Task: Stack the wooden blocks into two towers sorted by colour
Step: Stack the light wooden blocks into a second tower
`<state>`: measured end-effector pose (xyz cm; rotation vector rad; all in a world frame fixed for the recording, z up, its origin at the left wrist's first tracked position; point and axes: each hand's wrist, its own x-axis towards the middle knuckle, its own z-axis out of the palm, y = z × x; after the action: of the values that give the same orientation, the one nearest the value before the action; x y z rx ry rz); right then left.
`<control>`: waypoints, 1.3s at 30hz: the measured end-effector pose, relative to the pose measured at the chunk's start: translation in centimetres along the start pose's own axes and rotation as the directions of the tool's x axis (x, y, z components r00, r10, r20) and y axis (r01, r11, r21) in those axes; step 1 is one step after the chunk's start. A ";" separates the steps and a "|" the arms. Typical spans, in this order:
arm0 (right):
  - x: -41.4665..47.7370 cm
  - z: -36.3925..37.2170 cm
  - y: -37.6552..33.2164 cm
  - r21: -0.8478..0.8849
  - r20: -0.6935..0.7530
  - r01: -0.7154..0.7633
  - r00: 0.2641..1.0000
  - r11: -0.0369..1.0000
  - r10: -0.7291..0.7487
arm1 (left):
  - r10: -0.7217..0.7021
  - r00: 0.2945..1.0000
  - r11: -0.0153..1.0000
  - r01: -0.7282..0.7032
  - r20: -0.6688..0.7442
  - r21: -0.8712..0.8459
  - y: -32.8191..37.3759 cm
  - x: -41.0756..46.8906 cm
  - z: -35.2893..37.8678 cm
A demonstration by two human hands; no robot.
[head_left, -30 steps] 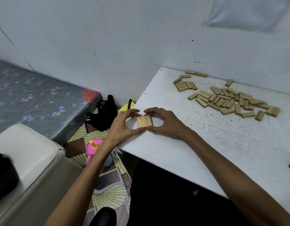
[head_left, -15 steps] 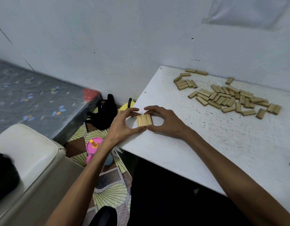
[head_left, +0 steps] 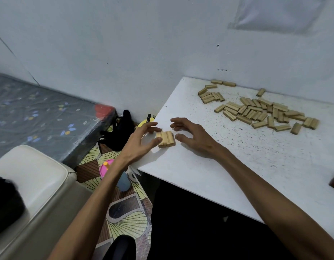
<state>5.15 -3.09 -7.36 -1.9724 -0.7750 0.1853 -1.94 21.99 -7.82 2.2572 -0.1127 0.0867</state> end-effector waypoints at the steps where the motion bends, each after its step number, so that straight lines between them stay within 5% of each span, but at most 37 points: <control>1: -0.2 -0.1 0.0 0.000 -0.011 -0.003 1.000 1.000 0.003 | 0.004 1.000 1.000 -0.004 -0.009 0.004 0.3 0.0 -0.2; 13: -2.3 -3.6 0.3 -0.135 -0.136 -0.043 0.990 0.990 0.025 | 0.190 0.981 0.963 -0.193 0.035 0.189 4.6 3.6 0.2; 24: -6.7 -9.3 2.7 -0.313 -0.293 -0.200 0.950 0.928 0.106 | 0.212 0.964 0.923 -0.252 0.162 0.292 9.0 8.3 5.9; 39: -6.0 -12.8 6.2 -0.641 -0.458 -0.491 0.862 0.590 0.219 | 0.124 0.975 0.870 -0.197 0.186 0.452 12.4 16.7 13.1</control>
<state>8.71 -18.10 -7.09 -2.8498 -0.1856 -0.2893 13.64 3.15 -4.94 2.7370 -0.4013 0.0330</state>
